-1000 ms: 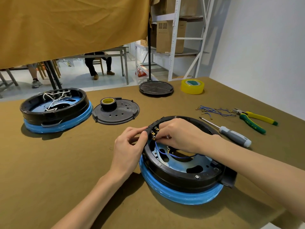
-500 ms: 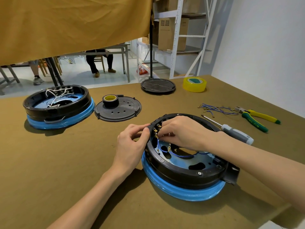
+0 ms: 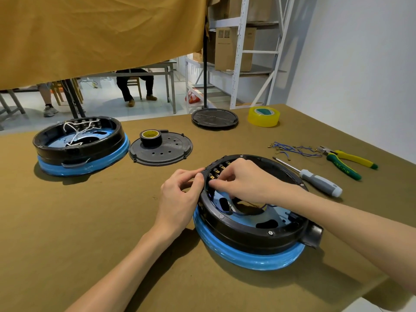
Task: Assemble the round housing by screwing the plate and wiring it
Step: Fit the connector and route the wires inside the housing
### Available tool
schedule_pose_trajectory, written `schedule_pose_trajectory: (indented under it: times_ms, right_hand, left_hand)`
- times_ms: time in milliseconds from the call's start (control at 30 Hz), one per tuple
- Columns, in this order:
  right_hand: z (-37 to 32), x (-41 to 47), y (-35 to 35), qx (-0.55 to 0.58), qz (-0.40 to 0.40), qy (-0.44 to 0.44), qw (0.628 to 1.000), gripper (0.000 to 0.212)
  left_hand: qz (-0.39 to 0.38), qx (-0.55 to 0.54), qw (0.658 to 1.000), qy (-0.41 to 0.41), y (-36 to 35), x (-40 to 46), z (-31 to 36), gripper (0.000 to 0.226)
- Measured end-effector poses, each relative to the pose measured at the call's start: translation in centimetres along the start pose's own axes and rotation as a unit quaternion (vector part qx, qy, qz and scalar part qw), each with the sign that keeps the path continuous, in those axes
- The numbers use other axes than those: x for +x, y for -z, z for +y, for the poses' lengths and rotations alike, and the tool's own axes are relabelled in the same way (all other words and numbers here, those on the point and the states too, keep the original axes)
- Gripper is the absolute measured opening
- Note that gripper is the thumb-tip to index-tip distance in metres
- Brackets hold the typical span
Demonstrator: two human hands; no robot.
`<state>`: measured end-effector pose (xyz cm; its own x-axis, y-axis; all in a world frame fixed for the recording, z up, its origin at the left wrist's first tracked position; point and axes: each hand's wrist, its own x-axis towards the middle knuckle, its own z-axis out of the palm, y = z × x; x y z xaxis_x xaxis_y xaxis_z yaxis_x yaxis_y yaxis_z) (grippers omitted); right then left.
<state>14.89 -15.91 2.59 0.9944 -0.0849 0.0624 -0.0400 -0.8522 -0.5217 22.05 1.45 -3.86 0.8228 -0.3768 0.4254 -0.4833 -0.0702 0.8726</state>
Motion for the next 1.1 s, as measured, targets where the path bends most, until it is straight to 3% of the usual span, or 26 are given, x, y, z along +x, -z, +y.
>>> schedule_pose_trajectory:
  times_ms: [300,533,700,800,933,1100]
  right_hand:
    - [-2.1,-1.1,-0.4,-0.053,0.008,-0.077,0.996,0.006]
    - [-2.1,-1.9,0.2,-0.089,-0.080,-0.132,0.984,0.016]
    - [-1.7,-2.7,0.9,-0.036,-0.061,-0.153,0.986,0.021]
    - [-1.7,-2.9,1.6,-0.009,-0.053,-0.156,0.986,0.017]
    - [-2.0,-2.8,0.1,-0.046,-0.061,-0.150,0.986,0.052]
    - [-2.2,-3.1,-0.6,-0.054,-0.058,-0.123,0.989,0.039]
  left_hand:
    - [0.001,-0.002,1.000,0.006,-0.1,0.0,-0.1,0.026]
    - [-0.004,-0.001,1.000,0.014,-0.1,-0.1,0.1,0.032]
    - [0.007,0.063,0.998,-0.003,0.0,-0.4,0.6,0.018]
    - [-0.015,0.099,0.995,0.002,0.2,-0.6,1.3,0.023]
    - [-0.043,0.106,0.993,0.034,0.4,-0.3,1.3,0.023]
    - [-0.081,0.031,0.994,0.065,0.2,-0.8,1.0,0.011]
